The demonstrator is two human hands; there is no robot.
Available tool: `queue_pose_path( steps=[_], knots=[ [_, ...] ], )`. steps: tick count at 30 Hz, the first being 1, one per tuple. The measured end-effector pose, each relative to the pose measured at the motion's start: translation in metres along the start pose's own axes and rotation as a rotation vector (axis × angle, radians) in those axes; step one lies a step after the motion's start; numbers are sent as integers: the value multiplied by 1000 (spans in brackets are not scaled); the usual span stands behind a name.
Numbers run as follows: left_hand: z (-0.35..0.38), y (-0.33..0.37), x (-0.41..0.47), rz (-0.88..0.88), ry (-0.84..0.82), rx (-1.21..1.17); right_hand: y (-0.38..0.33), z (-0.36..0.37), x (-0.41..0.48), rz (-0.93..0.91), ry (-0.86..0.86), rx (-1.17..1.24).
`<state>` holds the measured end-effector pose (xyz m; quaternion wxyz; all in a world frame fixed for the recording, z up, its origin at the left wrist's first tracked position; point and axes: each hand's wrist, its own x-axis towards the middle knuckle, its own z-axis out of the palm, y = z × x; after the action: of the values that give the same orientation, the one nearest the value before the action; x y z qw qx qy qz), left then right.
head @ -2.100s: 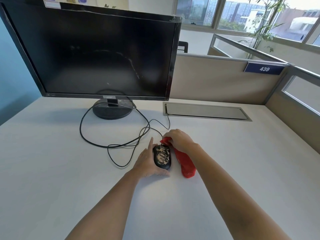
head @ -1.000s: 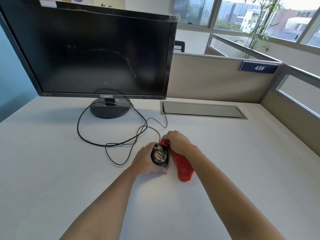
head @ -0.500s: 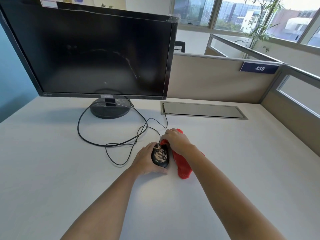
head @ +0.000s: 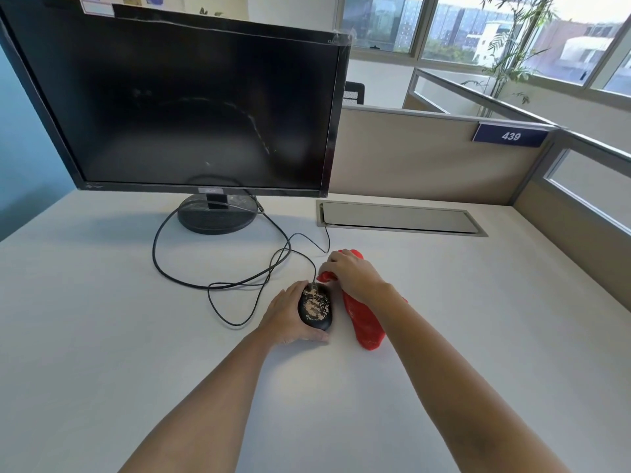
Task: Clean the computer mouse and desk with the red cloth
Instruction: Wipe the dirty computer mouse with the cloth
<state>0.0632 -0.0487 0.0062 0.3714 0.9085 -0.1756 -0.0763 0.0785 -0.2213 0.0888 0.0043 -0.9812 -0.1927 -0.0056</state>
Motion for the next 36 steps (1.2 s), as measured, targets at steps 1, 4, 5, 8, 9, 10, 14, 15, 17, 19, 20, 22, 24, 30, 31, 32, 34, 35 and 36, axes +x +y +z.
queue_pose_path(
  steps=[1,4,5,8,9,10,14,15,17,19,20,22,24,30,31,32,34,35,36],
  knots=[
    [0,0,0,1,2,-1,-2,2,1,13,-8,8],
    [-1,1,0,5,9,-19,-7,6,3,7,-79,39],
    [-1,2,0,7,12,-25,-8,7,3,-1,-100,51],
    [0,1,-1,6,12,-23,-3,6,-1,-5,-109,118],
    [0,1,-1,5,10,-23,-1,4,-2,-13,-113,153],
    [0,1,-1,3,6,-22,1,2,-3,-27,-126,187],
    [0,2,-1,-12,-7,-14,8,-3,-9,-43,-156,281],
    [0,2,-2,-15,0,-12,8,-1,-10,-17,-107,315],
    [0,2,-2,-15,12,-9,7,6,-14,55,36,363],
    [0,4,-3,-14,9,-8,1,15,-17,103,109,384],
    [-1,5,-3,-14,7,-11,-2,19,-18,104,104,389],
    [-2,7,-3,-4,6,-12,-5,23,-21,81,75,401],
    [-3,8,-3,11,7,-10,-2,21,-25,60,45,407],
    [-3,6,-4,-7,-16,7,18,4,-33,7,-124,367],
    [-3,6,-4,-15,-18,7,18,5,-33,31,-83,374],
    [-3,7,-4,-23,-22,5,17,8,-33,61,-32,382],
    [-4,9,-5,-31,-27,1,11,16,-32,103,34,402],
    [-4,10,-5,-32,-27,1,8,19,-32,104,37,413],
    [-4,10,-5,-32,-26,2,6,21,-32,96,28,420]
  ],
)
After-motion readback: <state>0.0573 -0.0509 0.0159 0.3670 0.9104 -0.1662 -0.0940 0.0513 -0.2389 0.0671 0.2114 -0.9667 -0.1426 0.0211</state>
